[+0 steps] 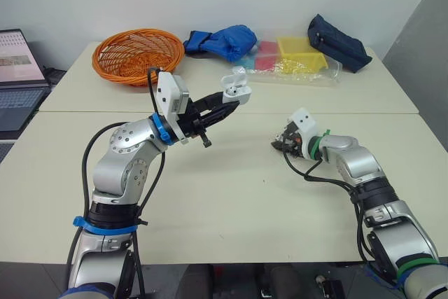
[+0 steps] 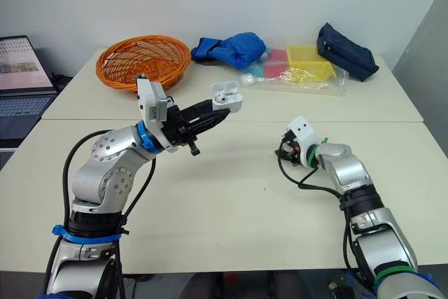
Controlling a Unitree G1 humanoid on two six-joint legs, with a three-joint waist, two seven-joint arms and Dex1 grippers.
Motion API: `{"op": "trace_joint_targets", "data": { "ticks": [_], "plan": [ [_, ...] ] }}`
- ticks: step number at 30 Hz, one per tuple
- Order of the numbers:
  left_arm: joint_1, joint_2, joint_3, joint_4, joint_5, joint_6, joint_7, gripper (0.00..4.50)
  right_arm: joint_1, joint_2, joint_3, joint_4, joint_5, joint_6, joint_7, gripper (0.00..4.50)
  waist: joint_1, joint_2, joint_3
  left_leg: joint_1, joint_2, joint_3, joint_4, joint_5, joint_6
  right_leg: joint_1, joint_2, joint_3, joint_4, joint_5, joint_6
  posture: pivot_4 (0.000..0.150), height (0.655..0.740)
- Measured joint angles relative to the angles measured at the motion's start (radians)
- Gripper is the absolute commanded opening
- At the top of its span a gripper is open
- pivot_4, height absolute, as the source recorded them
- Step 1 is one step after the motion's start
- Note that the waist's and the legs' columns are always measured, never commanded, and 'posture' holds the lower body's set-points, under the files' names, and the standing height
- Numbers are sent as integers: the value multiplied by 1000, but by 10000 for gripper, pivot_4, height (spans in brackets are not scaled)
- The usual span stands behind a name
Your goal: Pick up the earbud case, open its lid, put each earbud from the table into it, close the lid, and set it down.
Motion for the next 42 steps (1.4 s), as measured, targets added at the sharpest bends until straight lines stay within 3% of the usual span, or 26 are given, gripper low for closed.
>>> {"op": "trace_joint_targets", "data": {
  "ticks": [3,9,12,14,17,21,25,29,36,42],
  "plan": [
    [0,-4,0,0,0,0,0,7427,-6,10,-4,18,-11,-12,5,4101,0,0,0,0,0,0,0,0,0,0,0,0,0,0,0,1500,7400],
    [-1,-13,-5,0,0,0,-1,7427,6,6,-9,7,-25,-23,21,4160,0,0,0,2,0,0,0,0,0,2,0,0,0,0,0,1500,7400],
    [-4,-21,-13,0,0,0,-1,7427,55,-56,-4,-90,-24,4,76,4160,5,0,0,1,0,-1,0,0,0,2,0,-1,-2,0,0,1500,7400],
    [-1,-20,-15,-5,-2,1,-3,7427,133,-186,14,-231,-19,38,171,4160,20,1,0,-1,-1,0,0,0,0,2,-2,-1,-2,-1,1,1500,7400],
    [34,4,1,-15,-8,0,-18,7427,376,-573,-23,-512,31,71,414,4160,46,5,2,-6,-4,0,1,-1,-1,-2,-6,-2,-4,-3,5,1500,7400],
    [38,-9,-5,-11,-8,-1,-18,7427,501,-757,-84,-591,57,41,546,4160,28,3,2,-3,-3,2,2,-1,-1,0,-5,0,-4,-2,5,1500,7400],
    [41,-19,-12,-21,-8,-2,-14,7427,548,-818,-64,-497,5,-65,601,4160,21,3,2,5,-2,1,2,-1,-1,6,-3,-1,-2,-1,2,1500,7400],
    [47,-27,-18,-39,-8,-2,-3,7427,497,-795,-24,-407,-63,-127,609,4160,17,2,2,10,-2,1,3,-1,-1,11,-3,0,-2,1,1,1500,7400],
    [52,-27,-19,-44,-8,-1,9,7427,458,-788,2,-331,-125,-223,629,4160,20,1,2,9,-2,2,7,-1,-1,13,-4,0,-3,2,3,1500,7400],
    [58,-28,-19,-49,-8,-1,21,7427,463,-788,-17,-326,-132,-185,627,25304,25,1,2,6,-3,1,13,-1,-1,12,-5,0,-3,2,3,1500,7400]
  ]
}}
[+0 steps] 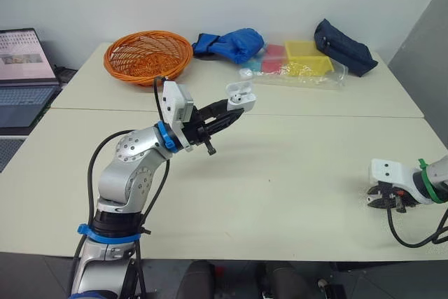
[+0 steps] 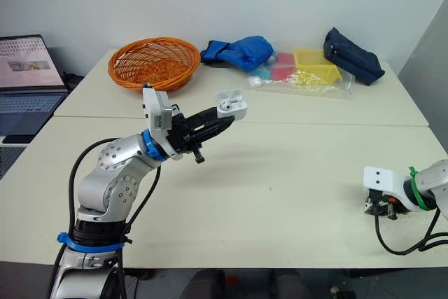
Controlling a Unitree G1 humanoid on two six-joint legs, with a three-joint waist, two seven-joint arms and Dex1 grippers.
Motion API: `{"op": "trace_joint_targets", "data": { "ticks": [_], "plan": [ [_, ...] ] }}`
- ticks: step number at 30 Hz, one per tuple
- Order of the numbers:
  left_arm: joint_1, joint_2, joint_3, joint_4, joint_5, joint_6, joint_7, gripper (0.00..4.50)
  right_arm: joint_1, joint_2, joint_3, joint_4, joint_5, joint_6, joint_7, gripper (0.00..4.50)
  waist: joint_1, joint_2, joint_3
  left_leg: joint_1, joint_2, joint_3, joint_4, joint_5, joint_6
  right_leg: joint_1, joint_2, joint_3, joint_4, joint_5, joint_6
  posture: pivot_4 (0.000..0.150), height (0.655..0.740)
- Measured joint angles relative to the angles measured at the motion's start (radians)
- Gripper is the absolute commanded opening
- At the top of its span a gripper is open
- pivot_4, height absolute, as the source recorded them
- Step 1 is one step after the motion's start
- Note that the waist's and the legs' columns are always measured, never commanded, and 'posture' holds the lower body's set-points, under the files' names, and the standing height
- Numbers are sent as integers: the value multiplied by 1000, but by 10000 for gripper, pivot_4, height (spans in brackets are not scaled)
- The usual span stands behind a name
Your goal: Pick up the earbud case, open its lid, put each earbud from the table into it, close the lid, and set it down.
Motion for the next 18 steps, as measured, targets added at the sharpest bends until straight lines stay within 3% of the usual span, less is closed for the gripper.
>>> {"op": "trace_joint_targets", "data": {
  "ticks": [4,15,18],
  "plan": [
    [5,-10,-1,0,0,0,3,7427,19,-2,-21,-15,-1,22,1,38476,4,0,0,-2,0,-2,0,0,0,-1,0,-2,0,1,2,1500,7400],
    [4,-21,-19,0,0,0,6,7427,30,7,-29,-72,-5,91,17,38476,2,0,0,-2,0,-3,0,0,0,-1,1,-2,1,1,2,1500,7400],
    [4,-21,-19,0,0,0,7,7427,28,10,-29,-69,-7,92,17,29605,2,0,0,-2,0,-3,0,0,0,-1,1,-2,1,1,2,1500,7400]
  ]
}}
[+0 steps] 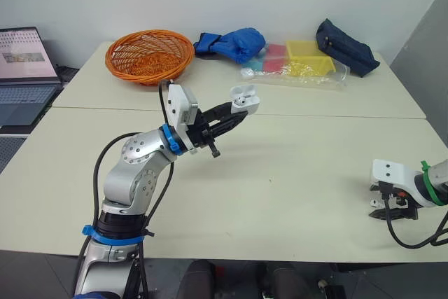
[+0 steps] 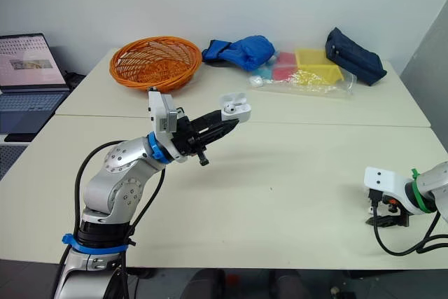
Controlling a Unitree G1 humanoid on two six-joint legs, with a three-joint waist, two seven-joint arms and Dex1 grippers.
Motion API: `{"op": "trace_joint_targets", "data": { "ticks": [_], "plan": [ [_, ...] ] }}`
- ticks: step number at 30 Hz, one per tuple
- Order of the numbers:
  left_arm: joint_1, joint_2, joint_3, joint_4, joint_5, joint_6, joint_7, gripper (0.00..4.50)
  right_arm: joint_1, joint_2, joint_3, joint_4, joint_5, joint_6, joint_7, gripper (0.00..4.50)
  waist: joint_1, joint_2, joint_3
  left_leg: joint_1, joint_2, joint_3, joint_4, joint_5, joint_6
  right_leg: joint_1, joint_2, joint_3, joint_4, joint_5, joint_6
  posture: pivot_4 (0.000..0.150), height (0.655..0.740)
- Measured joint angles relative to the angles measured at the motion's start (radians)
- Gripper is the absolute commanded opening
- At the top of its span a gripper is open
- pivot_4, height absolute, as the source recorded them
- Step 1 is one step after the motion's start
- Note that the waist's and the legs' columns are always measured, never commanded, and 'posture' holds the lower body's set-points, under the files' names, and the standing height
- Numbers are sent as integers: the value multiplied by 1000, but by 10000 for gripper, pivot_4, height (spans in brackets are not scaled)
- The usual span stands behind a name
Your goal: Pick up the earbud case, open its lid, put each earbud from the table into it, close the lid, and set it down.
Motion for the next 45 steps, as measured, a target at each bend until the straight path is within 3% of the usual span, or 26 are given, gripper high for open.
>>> {"op": "trace_joint_targets", "data": {
  "ticks": [2,22,25,29,40,45],
  "plan": [
    [1,1,0,-1,0,0,0,7427,0,1,0,1,0,0,0,22876,0,0,0,0,0,0,0,0,0,0,0,0,0,0,0,1500,7400],
    [1,6,0,-4,0,1,0,7427,46,1,-36,-9,0,-18,-13,22876,2,0,0,0,0,-1,1,0,0,1,0,-1,0,0,0,1500,7400],
    [1,6,0,-4,0,1,-1,7427,47,1,-36,-10,1,-17,-12,16993,2,0,0,0,0,-1,1,0,0,1,0,-1,0,0,0,1500,7400],
    [1,6,0,-4,0,1,-1,7427,53,1,-37,-9,1,-23,-8,3713,2,0,0,0,0,-1,1,0,0,1,0,0,0,0,0,1500,7400],
    [1,8,0,-4,0,1,-2,7427,53,3,-40,1,3,-80,-2,3630,2,0,0,0,0,-1,1,0,0,1,0,0,0,0,0,1500,7400],
    [-5,5,-3,-3,0,-5,-4,7427,-101,188,-65,-92,163,-16,-5,3630,-17,1,1,1,1,0,1,0,0,0,2,1,3,2,0,1500,7400]
  ]
}}
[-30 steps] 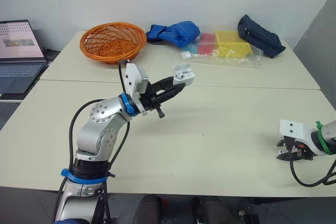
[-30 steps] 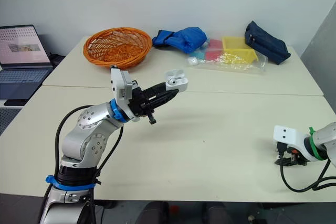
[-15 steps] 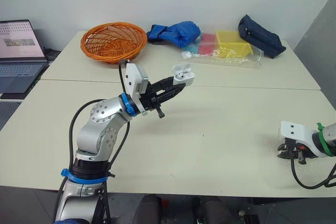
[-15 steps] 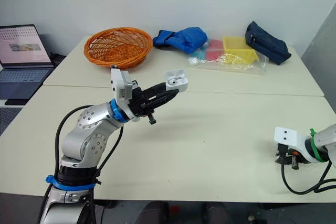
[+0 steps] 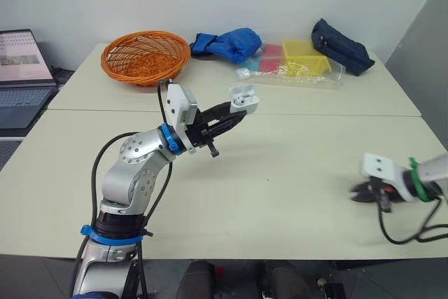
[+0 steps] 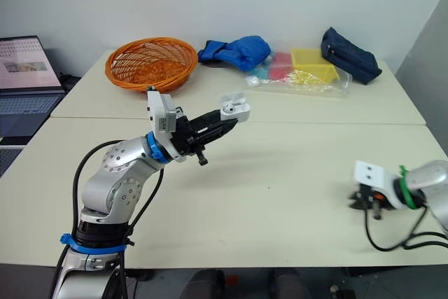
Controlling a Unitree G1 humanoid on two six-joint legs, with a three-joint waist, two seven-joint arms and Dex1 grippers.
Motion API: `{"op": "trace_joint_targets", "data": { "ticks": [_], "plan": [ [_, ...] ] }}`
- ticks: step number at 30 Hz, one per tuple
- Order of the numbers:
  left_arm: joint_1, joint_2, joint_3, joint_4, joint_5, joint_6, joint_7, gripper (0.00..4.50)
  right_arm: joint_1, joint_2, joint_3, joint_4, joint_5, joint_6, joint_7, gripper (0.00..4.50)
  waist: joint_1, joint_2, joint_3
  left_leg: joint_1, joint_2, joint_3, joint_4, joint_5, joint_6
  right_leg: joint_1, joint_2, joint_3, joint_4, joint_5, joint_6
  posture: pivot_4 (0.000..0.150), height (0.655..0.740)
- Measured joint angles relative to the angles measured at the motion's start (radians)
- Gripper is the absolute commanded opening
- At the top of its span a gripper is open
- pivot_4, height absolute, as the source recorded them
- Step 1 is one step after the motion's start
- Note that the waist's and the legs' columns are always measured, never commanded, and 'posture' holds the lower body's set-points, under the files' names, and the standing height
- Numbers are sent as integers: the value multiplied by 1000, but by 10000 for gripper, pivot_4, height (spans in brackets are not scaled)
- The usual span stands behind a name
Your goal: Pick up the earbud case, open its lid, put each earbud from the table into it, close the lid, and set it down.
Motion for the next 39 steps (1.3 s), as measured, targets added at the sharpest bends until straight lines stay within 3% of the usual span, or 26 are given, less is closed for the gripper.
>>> {"op": "trace_joint_targets", "data": {
  "ticks": [5,11,19,39],
  "plan": [
    [-1,-4,3,9,8,-15,3,7427,-171,225,-214,-131,204,208,-242,3630,6,0,0,-2,0,-3,0,0,0,0,1,-2,-1,0,0,1500,7400],
    [-52,-45,-5,62,10,-21,-1,7427,-278,524,-328,-450,479,409,-609,3630,20,0,0,-4,0,-4,-1,0,0,-1,0,-2,-2,-1,-1,1500,7400],
    [-102,-59,-9,120,8,-23,-45,7427,-325,621,-310,-496,533,447,-842,3630,16,0,0,-3,0,0,0,0,0,-1,-1,0,-1,0,1,1500,7400],
    [-103,-63,-14,129,8,-22,-56,7427,-330,672,-206,-434,519,369,-913,3630,16,0,0,-4,1,-1,-2,0,0,-2,1,-1,-2,0,-1,1500,7400]
  ]
}}
